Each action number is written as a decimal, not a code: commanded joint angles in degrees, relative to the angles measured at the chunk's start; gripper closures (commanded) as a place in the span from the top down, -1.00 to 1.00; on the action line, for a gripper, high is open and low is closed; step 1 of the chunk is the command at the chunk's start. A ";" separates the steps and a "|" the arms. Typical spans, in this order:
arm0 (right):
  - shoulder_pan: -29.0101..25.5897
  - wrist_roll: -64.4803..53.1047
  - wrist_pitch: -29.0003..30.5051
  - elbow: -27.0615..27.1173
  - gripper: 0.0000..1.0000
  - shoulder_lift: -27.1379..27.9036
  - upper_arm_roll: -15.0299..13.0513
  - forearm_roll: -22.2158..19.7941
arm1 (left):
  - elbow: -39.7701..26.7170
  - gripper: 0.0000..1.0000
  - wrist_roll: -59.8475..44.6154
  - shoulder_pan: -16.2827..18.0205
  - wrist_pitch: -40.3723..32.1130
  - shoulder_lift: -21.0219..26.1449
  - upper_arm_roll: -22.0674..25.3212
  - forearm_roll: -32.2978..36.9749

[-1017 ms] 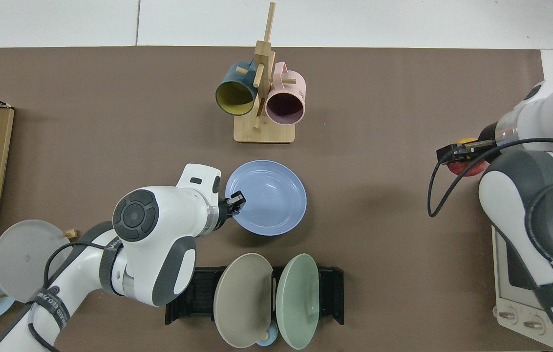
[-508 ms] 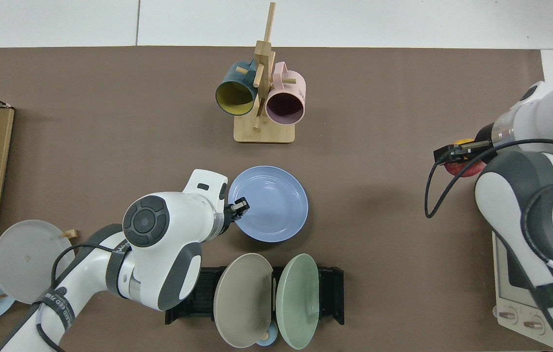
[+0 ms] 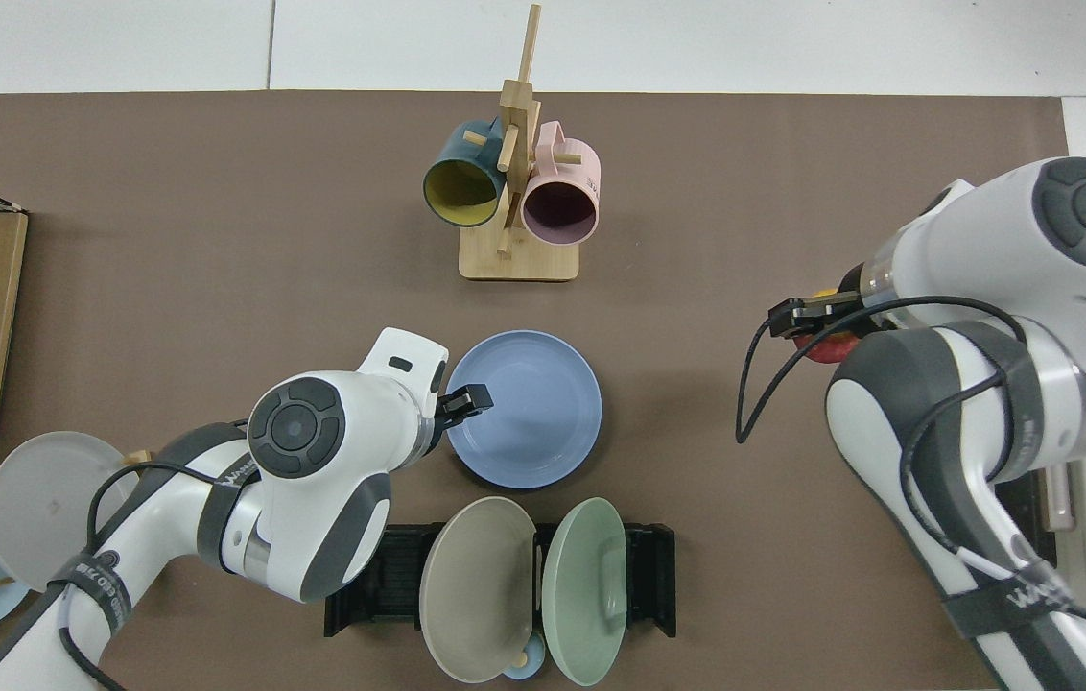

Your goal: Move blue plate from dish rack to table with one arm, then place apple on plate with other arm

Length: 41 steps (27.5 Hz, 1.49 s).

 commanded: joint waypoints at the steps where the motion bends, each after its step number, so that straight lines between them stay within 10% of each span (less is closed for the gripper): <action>1: 3.09 5.04 3.82 -0.83 -1.00 1.27 0.04 -0.32 | 7.60 1.00 0.34 0.38 -11.51 -0.28 2.32 4.41; 17: 17.41 23.66 9.80 2.32 -1.00 8.56 -0.05 0.48 | 23.51 1.00 14.48 1.35 -40.17 -4.23 11.20 5.29; 38: 26.39 38.01 23.15 2.25 -1.00 19.73 0.12 4.26 | 24.14 1.00 34.70 -3.57 -45.81 -11.18 27.90 4.24; 40: 26.04 38.09 23.60 2.07 -0.67 20.00 0.21 4.60 | 24.14 1.00 34.79 -3.66 -45.63 -11.18 27.91 4.24; 41: 25.86 38.18 23.60 2.07 0.03 20.17 0.21 5.48 | 24.14 1.00 34.79 -4.01 -45.37 -11.18 27.91 4.24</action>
